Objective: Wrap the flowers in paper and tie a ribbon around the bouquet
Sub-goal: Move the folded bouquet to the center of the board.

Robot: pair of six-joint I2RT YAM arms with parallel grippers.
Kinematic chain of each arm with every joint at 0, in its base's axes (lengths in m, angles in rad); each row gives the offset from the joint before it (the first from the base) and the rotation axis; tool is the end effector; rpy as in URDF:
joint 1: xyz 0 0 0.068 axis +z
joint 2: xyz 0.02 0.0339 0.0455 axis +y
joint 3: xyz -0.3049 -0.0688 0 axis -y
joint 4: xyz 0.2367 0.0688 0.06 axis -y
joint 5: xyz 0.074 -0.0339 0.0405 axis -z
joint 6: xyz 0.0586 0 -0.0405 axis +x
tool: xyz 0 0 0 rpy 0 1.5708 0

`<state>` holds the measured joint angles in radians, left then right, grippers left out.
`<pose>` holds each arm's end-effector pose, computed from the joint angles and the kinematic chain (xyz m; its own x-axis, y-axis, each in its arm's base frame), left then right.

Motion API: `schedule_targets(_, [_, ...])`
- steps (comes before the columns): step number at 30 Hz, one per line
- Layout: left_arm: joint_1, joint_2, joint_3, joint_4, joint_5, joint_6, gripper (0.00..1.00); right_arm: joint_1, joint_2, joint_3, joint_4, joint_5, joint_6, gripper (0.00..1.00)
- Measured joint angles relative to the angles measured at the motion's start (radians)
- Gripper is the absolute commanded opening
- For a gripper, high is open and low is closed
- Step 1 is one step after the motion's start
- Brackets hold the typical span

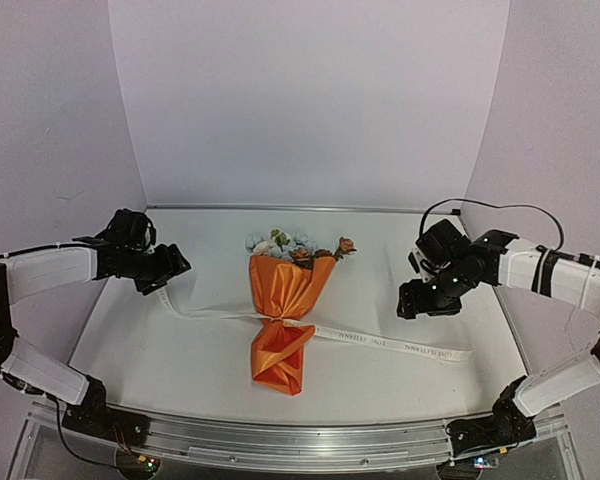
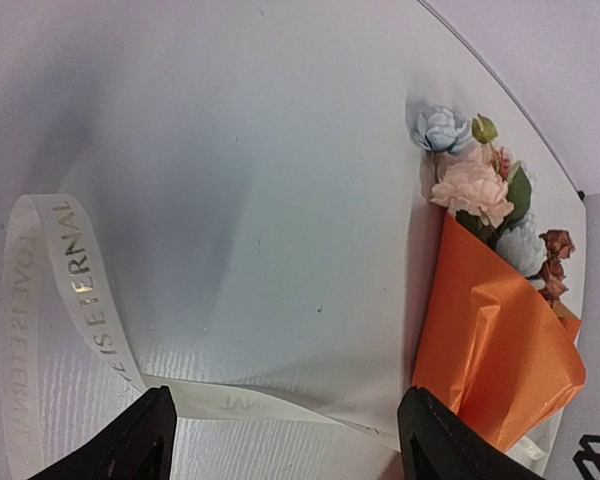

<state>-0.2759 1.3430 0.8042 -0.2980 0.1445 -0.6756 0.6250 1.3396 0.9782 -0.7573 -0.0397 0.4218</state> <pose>0.2609 -0.0826 0.2426 -0.7841 -0.4212 -0.4558 -0.1640 0.8490 -0.5023 0.2019 0.1486 0.2635 -0.9107 -0.1526 -0.3839 -0.2476 0.9455 0.2114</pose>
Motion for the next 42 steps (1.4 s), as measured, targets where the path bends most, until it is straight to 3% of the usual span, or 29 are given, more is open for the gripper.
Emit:
schedule_targets(7, [-0.154, 0.171, 0.073, 0.043, 0.002, 0.050, 0.73, 0.095, 0.170, 0.199, -0.002, -0.031, -0.007, 0.77])
schedule_targets(17, [-0.230, 0.442, 0.175, 0.152, 0.101, 0.127, 0.74, 0.129, 0.276, 0.305, 0.000, -0.067, -0.024, 0.79])
schedule_targets(31, [-0.472, 0.460, 0.169, 0.285, 0.142, 0.045, 0.72, 0.129, 0.283, 0.305, -0.006, -0.071, -0.044, 0.80])
schedule_targets(37, [-0.486, 0.445, 0.169, 0.273, 0.102, 0.043, 0.73, 0.133, 0.281, 0.305, -0.025, -0.071, -0.044, 0.80])
schedule_targets(42, [-0.482, 0.324, 0.169, 0.148, -0.001, 0.086, 0.70, 0.167, 0.277, 0.328, -0.058, -0.063, -0.050, 0.80])
